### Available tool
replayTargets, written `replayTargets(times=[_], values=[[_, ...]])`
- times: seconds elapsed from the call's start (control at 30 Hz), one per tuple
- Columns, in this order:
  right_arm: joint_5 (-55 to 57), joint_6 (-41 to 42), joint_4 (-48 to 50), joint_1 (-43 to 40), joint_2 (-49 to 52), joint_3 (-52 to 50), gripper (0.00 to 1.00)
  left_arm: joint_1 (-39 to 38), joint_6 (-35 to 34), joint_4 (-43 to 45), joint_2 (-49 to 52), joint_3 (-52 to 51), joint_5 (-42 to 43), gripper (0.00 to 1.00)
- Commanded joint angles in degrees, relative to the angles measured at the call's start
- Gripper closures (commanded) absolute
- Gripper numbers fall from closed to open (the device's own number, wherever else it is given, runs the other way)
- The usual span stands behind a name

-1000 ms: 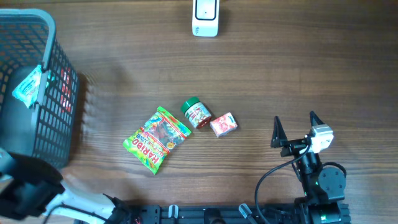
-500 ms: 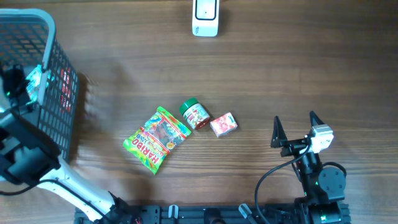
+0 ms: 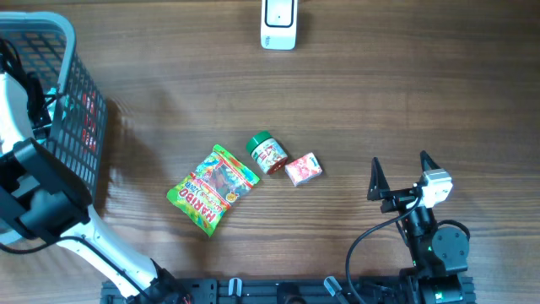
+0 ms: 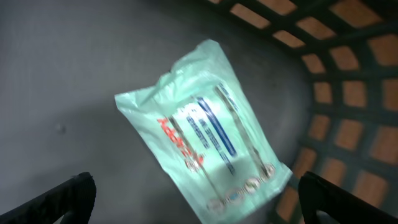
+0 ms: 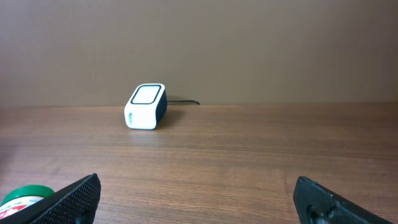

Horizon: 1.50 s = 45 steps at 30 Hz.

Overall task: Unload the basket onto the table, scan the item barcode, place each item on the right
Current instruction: 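Reach into the basket with the left gripper and grasp the teal wipes pack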

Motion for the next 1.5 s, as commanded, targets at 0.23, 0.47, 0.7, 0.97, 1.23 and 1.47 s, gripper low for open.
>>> replayTargets(times=[0.23, 0.47, 0.7, 0.97, 1.23, 1.47], values=[[-0.48, -0.31, 0.13, 0.17, -0.11, -0.04, 0.0, 0.55, -0.96, 2.19, 8.98, 0.0, -1.66, 0.0], [-0.48, -0.31, 0.13, 0.17, -0.11, -0.04, 0.0, 1.14, 3.08, 2.49, 12.2, 0.0, -1.03, 0.72], [-0.48, -0.33, 0.13, 0.17, -0.11, -0.04, 0.0, 1.42, 5.6, -2.1, 9.86, 0.02, -1.03, 0.96], [-0.48, -0.31, 0.13, 0.17, -0.11, -0.04, 0.0, 3.02, 9.94, -10.67, -6.32, 2.38, -0.55, 0.96], [-0.48, -0.31, 0.13, 0.17, -0.11, -0.04, 0.0, 1.97, 10.12, -23.37, -37.75, 4.63, 4.37, 0.96], [-0.48, -0.31, 0.13, 0.17, -0.11, -0.04, 0.0, -25.92, 12.63, -28.96, -47.84, 3.08, 10.12, 0.96]])
